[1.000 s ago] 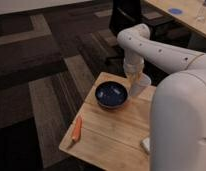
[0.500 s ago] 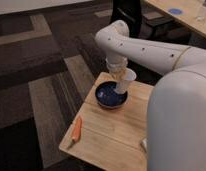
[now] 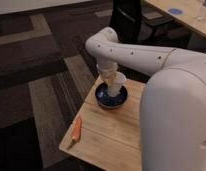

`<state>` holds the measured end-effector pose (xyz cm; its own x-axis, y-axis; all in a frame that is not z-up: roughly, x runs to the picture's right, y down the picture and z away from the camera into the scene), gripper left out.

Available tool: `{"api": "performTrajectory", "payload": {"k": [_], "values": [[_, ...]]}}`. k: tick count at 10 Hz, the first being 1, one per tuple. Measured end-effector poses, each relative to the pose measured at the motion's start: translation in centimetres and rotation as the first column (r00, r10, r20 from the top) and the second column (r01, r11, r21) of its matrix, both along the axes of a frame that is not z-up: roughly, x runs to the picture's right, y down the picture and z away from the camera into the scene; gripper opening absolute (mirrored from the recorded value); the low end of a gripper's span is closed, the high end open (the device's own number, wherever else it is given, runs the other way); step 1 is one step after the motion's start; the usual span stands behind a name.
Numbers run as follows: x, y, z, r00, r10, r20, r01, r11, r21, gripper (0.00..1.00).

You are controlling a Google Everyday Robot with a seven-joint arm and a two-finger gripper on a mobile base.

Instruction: Place the ceramic cup in the ceramic bowl

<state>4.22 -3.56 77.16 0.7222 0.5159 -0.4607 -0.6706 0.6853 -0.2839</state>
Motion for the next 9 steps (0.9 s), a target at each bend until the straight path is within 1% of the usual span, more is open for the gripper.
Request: {"api": "performTrajectory", "payload": {"k": [2, 4, 5, 7, 9], "values": [[-0.9, -0.1, 1.6, 0.999, -0.037, 0.037, 0.036, 0.9986, 0.038, 0.00], [-1.1, 0.1, 2.6, 0.997, -0.053, 0.053, 0.050, 0.9971, 0.057, 0.00], [-0.9, 0.3, 3.2, 0.997, -0.064, 0.051, 0.061, 0.9961, 0.064, 0.00], [0.0, 0.7, 4.1, 0.996, -0.081, 0.028, 0.079, 0.9943, 0.071, 0.00], [0.2, 1.3, 4.7, 0.995, -0.096, 0.022, 0.094, 0.9932, 0.067, 0.00]]}}
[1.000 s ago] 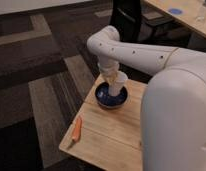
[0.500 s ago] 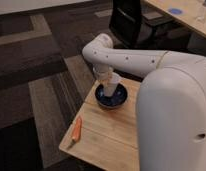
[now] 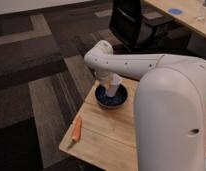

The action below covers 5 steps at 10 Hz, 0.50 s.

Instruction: Place the ceramic cup in the ceramic bowl

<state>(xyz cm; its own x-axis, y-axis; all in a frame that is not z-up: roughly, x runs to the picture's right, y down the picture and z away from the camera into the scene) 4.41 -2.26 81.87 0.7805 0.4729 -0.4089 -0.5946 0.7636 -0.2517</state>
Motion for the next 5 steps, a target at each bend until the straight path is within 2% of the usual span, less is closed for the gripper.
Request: {"api": "performTrajectory", "payload": {"k": [4, 5], "values": [[-0.34, 0.76, 0.22, 1.000, -0.014, 0.008, 0.014, 0.9999, -0.009, 0.00], [-0.41, 0.69, 0.14, 1.000, -0.008, 0.005, 0.008, 0.9999, -0.007, 0.12]]}}
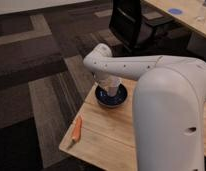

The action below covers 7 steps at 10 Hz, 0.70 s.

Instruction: Place the ceramic cup in the ceramic bowl

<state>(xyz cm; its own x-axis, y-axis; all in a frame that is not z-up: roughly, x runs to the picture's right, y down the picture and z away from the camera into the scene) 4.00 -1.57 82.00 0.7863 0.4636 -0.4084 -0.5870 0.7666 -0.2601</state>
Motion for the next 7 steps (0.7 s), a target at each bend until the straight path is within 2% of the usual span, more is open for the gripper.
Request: {"api": "performTrajectory", "payload": {"k": [2, 3, 4, 5, 6, 7], "values": [[0.07, -0.03, -0.18, 1.000, 0.007, -0.008, -0.007, 1.0000, -0.002, 0.27], [0.10, -0.22, -0.39, 1.000, 0.017, -0.013, -0.017, 0.9999, -0.003, 0.47], [0.13, -0.33, -0.50, 1.000, 0.021, -0.014, -0.021, 0.9998, -0.003, 0.55], [0.03, -0.56, -0.70, 1.000, 0.028, -0.011, -0.028, 0.9996, -0.001, 0.68], [0.05, -0.60, -0.74, 0.999, 0.030, -0.011, -0.030, 0.9996, -0.001, 0.71], [-0.01, -0.84, -1.04, 0.999, 0.035, -0.008, -0.035, 0.9994, 0.001, 0.80]]}}
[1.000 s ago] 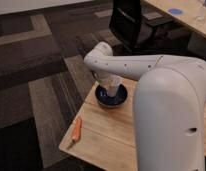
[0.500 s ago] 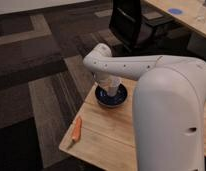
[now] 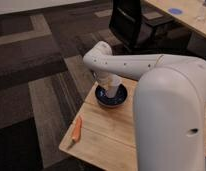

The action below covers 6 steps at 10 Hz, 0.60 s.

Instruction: Place the ceramic cup in the ceramic bowl

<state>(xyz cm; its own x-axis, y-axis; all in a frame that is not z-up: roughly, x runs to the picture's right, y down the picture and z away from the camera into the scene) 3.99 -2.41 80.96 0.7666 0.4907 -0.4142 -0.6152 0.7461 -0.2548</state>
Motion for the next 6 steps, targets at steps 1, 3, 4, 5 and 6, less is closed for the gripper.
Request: {"api": "performTrajectory", "payload": {"k": [1, 3, 4, 5, 6], "values": [[-0.1, -0.2, -0.3, 1.000, 0.001, 0.005, -0.001, 1.0000, 0.002, 0.80], [-0.1, -0.2, -0.5, 1.000, -0.001, 0.005, 0.001, 1.0000, 0.001, 0.80], [-0.1, -0.2, -0.7, 1.000, 0.002, 0.006, -0.002, 1.0000, -0.003, 0.80], [-0.2, -0.3, -1.0, 1.000, 0.005, 0.008, -0.005, 1.0000, -0.006, 0.80], [-0.3, -0.6, -1.5, 1.000, 0.016, 0.011, -0.016, 0.9998, -0.011, 0.80]]}}
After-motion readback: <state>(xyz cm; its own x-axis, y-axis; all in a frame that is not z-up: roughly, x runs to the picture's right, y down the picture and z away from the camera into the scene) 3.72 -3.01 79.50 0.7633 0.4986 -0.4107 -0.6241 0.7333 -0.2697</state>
